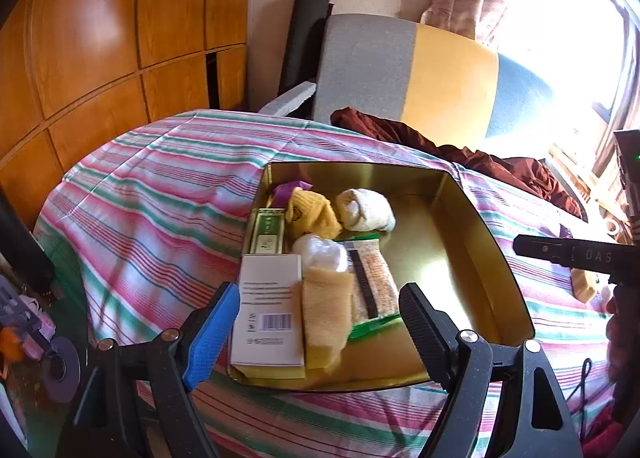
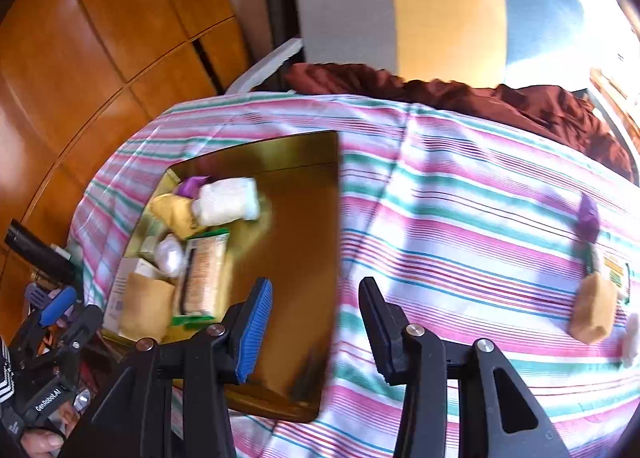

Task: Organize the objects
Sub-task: 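Move both tools back from the tray to the remaining table items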

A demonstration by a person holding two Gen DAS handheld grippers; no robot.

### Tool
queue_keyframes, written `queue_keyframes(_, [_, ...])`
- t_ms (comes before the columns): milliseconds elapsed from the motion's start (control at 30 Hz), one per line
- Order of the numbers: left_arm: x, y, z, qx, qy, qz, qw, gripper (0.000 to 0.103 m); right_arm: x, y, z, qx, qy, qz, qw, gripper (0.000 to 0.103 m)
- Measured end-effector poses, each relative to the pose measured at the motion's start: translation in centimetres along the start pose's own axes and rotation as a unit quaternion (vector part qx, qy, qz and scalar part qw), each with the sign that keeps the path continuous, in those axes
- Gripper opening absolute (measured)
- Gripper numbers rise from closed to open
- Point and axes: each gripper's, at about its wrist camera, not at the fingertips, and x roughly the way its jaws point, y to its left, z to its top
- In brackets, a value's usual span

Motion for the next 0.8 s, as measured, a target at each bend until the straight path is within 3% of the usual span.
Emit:
queue_keyframes(267, [0.4,-3.4,0.4,0.04,0.004,-0.02,0.999,0.083,-3.6,-9.2,-0.2,0.076,-0.034,-0.065,0.994,0.047])
queue_keyframes(500, [0.8,-6.9,0.9,0.082,0.006,-0.038,0.9959,0.083,-7.0,-17.6,-0.4,0.133,-0.072,-0.137,0.979,0.047])
queue_keyframes(667, [1.5,-9.9,1.3,0.111,0.012,-0.052,0.9924,0.083,-8.6,-23.6,-1.9,0.191,-0.109,-0.193,0.956,0.048])
queue_keyframes(800, [2.2,-12.9,1.9,0.131,0.021,-0.072,0.9886,0.083,-9.2,-28.5,-4.7,0.291,-0.129,-0.197,0.927,0.048])
